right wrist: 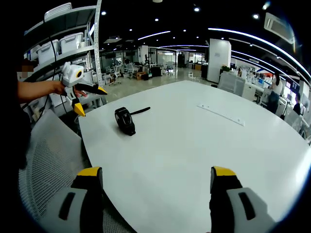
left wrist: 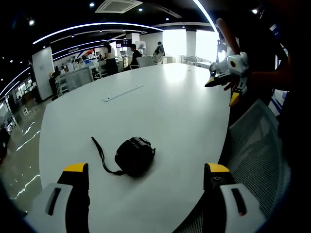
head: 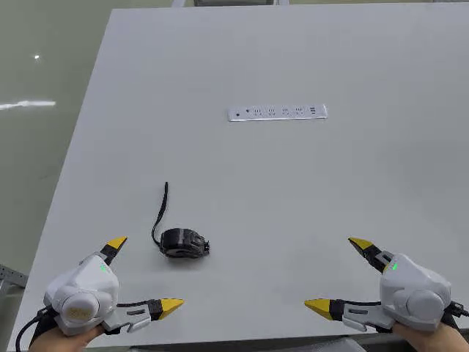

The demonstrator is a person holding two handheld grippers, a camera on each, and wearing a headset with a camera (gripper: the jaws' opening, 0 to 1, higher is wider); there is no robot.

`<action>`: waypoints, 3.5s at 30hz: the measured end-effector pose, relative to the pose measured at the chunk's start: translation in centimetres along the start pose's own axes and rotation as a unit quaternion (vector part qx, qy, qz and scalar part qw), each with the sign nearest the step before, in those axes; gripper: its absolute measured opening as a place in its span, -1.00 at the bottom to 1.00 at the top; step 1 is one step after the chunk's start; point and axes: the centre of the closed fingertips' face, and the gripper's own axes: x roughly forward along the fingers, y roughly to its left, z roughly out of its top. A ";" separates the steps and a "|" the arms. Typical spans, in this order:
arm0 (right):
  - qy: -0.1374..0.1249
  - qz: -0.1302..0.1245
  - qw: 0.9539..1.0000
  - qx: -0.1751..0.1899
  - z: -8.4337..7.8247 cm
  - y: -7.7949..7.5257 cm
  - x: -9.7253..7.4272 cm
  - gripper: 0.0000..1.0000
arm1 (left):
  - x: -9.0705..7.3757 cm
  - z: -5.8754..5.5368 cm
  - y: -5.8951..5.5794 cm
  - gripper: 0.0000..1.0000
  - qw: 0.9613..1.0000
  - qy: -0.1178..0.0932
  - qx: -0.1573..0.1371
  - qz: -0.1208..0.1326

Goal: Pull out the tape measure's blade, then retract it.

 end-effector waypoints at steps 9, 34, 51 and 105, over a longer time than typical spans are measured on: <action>0.000 0.010 1.000 -0.012 0.1 -0.1 0.0 0.83 | 0.1 0.0 0.2 0.89 1.000 0.004 0.008 -0.004; 0.006 0.063 0.996 -0.066 0.5 -0.1 1.7 0.55 | 3.0 -0.4 1.3 0.53 0.990 0.068 0.107 -0.061; 0.014 0.105 0.990 -0.096 1.0 0.2 4.2 0.40 | 4.7 -1.0 2.2 0.39 0.979 0.098 0.151 -0.092; 0.054 0.240 0.953 -0.179 2.0 5.2 17.0 0.05 | 10.6 -4.0 3.2 -0.32 0.926 0.160 0.266 -0.213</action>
